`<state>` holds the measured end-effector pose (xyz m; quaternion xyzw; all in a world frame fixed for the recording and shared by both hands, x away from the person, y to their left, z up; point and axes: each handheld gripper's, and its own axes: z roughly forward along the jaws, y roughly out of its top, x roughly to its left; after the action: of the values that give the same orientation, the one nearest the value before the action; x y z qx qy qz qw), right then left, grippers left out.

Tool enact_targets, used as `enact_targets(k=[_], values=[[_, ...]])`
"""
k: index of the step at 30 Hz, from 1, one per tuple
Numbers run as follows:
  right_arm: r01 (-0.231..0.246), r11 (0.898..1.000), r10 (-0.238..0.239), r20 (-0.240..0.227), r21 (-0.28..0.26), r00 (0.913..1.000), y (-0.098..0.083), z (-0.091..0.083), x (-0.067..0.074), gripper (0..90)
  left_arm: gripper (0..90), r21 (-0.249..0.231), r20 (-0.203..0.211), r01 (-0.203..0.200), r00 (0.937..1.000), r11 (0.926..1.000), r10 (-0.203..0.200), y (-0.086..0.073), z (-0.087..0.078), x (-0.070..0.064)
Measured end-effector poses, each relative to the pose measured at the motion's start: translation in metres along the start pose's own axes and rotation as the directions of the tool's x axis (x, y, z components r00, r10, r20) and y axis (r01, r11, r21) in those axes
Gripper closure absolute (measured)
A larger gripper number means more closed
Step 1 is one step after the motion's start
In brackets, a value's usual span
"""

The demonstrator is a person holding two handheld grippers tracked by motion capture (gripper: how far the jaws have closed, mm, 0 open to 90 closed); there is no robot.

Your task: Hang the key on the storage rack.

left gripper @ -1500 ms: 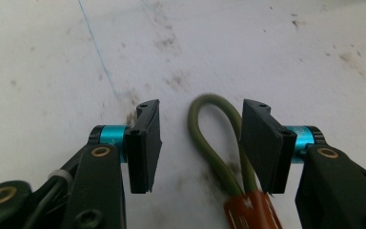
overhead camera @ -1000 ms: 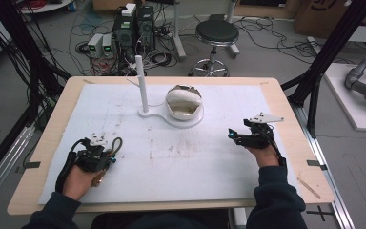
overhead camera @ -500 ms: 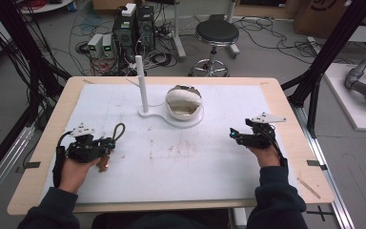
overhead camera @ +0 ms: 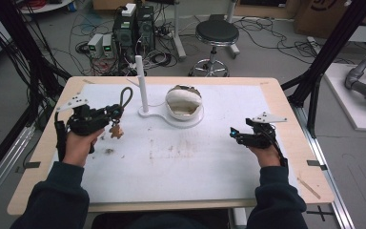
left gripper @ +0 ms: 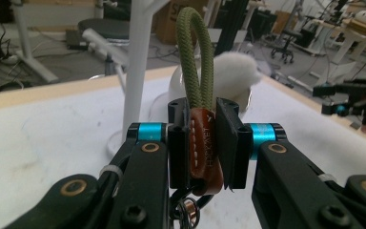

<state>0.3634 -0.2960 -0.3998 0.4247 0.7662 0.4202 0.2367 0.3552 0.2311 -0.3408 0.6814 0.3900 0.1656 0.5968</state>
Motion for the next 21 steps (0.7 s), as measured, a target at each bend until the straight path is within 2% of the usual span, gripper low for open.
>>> enact_targets(k=[4, 9, 12, 17, 21], values=[[-0.006, 1.0, 0.006, -0.001, -0.002, 1.0, 0.0, -0.001, 0.0, 23.4, 75.7, -0.014, 0.018, 0.015, 0.9997, 0.9998, -0.015, 0.013, 0.012, 0.002], [-0.001, 1.0, 0.001, -0.002, -0.004, 1.0, 0.0, -0.001, -0.001, 23.4, 75.7, -0.017, 0.018, 0.024, 0.9996, 0.9996, -0.024, 0.025, 0.024, 0.004], [-0.002, 1.0, 0.002, -0.001, -0.004, 1.0, 0.0, 0.0, -0.001, 23.4, 75.7, 0.012, -0.008, 0.019, 0.9998, 0.9997, -0.019, 0.031, 0.032, 0.005], [0.0, 1.0, 0.0, -0.004, 0.001, 1.0, 0.0, 0.0, 0.0, 23.4, 75.8, 0.058, -0.061, 0.036, 0.9976, 0.9976, -0.033, 0.034, 0.047, 0.012], [0.002, 1.0, -0.002, -0.004, 0.001, 1.0, -0.001, 0.0, -0.001, 23.6, 75.8, 0.089, -0.082, 0.034, 0.9963, 0.9954, -0.027, 0.032, 0.055, 0.013]])
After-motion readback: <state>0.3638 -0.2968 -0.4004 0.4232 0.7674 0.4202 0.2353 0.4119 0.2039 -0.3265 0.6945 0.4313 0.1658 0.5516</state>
